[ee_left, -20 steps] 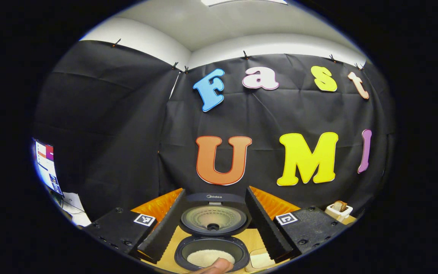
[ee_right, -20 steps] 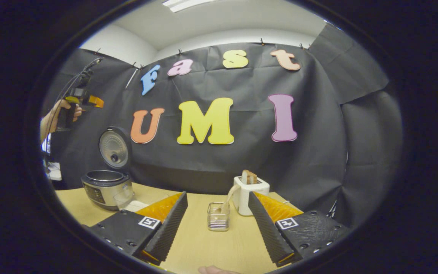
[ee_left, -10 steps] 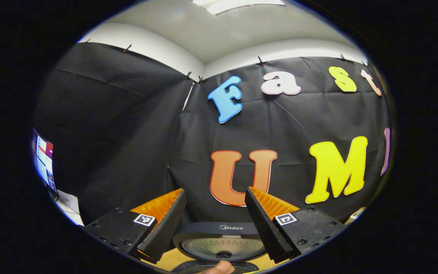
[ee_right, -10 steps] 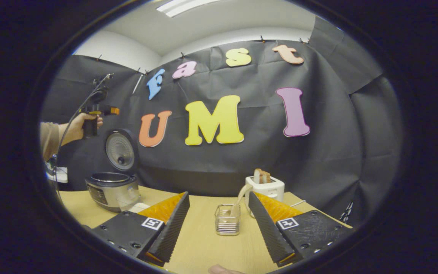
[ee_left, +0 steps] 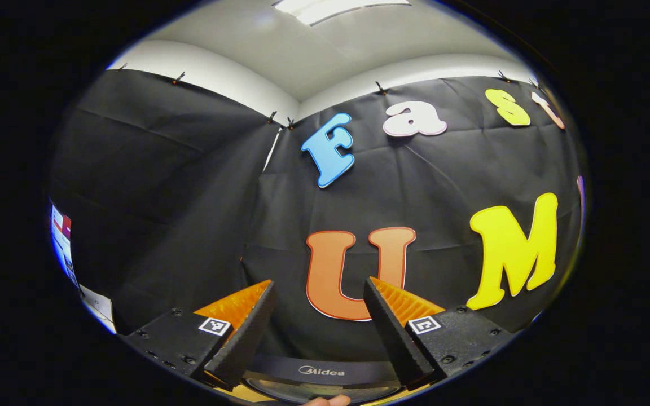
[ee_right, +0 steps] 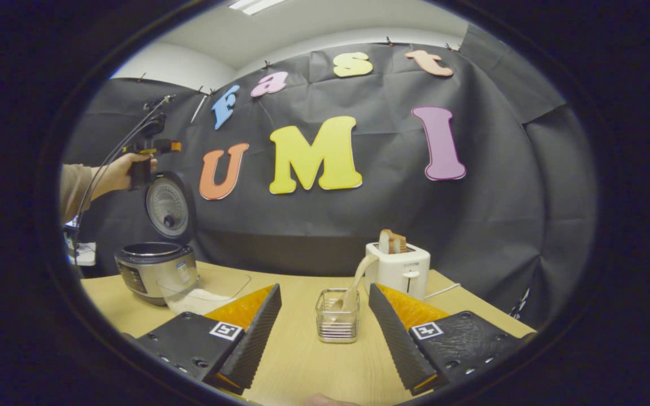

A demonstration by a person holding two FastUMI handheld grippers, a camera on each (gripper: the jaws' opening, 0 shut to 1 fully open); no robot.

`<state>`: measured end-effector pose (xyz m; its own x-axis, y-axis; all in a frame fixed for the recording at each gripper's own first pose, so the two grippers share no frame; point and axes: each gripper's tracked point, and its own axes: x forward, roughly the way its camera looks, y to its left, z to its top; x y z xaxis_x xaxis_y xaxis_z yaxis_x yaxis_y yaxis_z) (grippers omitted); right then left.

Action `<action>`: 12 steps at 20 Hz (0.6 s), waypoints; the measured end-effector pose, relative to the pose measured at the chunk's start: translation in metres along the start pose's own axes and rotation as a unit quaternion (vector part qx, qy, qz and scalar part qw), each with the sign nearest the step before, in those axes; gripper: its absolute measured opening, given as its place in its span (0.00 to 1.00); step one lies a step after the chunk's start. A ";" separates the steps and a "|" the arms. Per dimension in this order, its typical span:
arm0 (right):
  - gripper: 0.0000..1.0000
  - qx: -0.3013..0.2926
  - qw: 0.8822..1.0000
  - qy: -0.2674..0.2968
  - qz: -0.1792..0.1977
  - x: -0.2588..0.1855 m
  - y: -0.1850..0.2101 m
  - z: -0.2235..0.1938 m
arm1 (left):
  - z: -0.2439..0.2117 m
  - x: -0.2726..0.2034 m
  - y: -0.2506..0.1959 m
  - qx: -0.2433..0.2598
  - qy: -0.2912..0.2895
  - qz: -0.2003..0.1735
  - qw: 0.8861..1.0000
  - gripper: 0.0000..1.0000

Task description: Close the left gripper, press the button to open the rice cooker; take a wooden spoon from the chopstick holder with the right hand, scoop a spoonful of rice and pour it into the rice cooker, then put the wooden spoon back into the chopstick holder.

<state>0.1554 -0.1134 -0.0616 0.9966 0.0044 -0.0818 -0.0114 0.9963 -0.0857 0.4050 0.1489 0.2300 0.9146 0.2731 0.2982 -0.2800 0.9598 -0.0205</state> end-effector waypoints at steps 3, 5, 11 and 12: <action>0.93 0.005 1.000 0.002 0.006 0.001 0.003 -0.002 | -0.029 0.005 -0.006 0.015 0.035 -0.009 0.999 0.98; 0.91 0.001 1.000 0.005 0.002 0.002 0.002 -0.004 | -0.045 0.006 -0.008 0.025 0.061 -0.018 0.998 0.98; 0.93 -0.008 1.000 0.007 -0.006 0.002 0.003 -0.005 | -0.063 0.004 -0.008 0.023 0.094 -0.048 0.994 1.00; 0.91 -0.009 1.000 0.008 -0.005 0.003 0.003 -0.006 | -0.064 0.001 -0.008 0.025 0.096 -0.046 0.994 1.00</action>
<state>0.1578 -0.1109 -0.0676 0.9954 -0.0076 -0.0958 -0.0024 0.9946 -0.1036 0.4272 0.1454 0.1694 0.9747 0.1955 0.1087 -0.2016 0.9783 0.0484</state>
